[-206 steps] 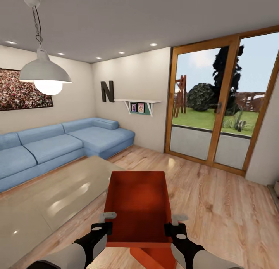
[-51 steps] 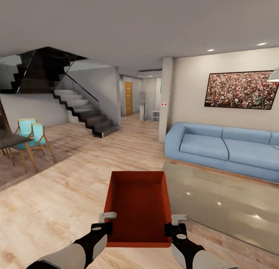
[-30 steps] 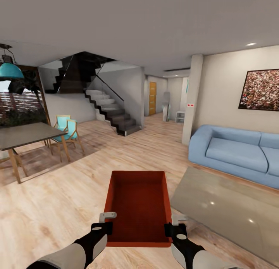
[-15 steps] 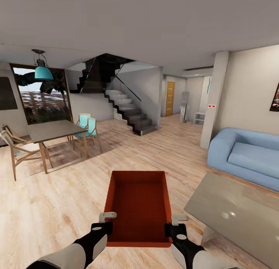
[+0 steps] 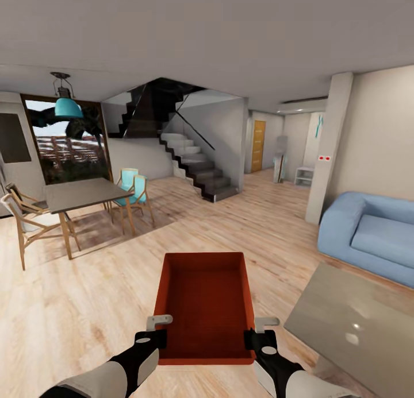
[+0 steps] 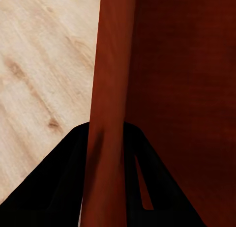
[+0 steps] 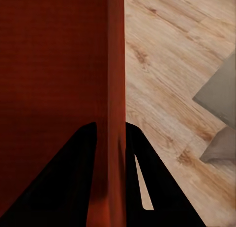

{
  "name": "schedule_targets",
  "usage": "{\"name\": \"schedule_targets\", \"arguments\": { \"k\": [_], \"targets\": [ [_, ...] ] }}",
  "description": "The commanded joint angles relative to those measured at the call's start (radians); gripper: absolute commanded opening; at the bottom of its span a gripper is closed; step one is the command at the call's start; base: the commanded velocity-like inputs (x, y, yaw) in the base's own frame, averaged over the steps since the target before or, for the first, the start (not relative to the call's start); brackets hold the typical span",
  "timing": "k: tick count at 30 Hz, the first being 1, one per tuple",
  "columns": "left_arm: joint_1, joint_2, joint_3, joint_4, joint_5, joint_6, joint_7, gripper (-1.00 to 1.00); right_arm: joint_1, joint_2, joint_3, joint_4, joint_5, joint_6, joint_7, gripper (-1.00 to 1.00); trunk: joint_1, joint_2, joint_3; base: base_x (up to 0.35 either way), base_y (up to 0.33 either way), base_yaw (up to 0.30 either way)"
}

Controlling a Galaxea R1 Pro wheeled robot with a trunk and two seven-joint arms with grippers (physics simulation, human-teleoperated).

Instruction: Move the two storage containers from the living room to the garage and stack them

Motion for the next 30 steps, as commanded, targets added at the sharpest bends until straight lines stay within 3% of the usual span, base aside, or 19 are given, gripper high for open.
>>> {"name": "schedule_targets", "arguments": {
  "k": [1, 16, 30],
  "targets": [
    [-0.001, 0.017, 0.059, -0.001, 0.0, -0.004, 0.008, -1.0, -0.001, 0.001, -0.034, -0.001, 0.003, 0.001, 0.001, -1.0, 0.001, -0.001, -0.001, 0.321, 0.0, 0.0],
    [-0.001, 0.017, 0.059, -0.001, 0.0, -0.004, 0.008, -1.0, -0.001, 0.0, -0.035, -0.001, 0.004, 0.001, 0.001, -1.0, 0.001, -0.001, -0.001, 0.321, 0.001, 0.0],
    [-0.001, 0.018, 0.059, -0.001, -0.001, -0.004, 0.008, -1.0, -0.002, 0.0, -0.036, -0.001, 0.004, 0.001, 0.002, -1.0, 0.001, -0.001, -0.001, 0.321, 0.088, 0.0]
  ]
}}
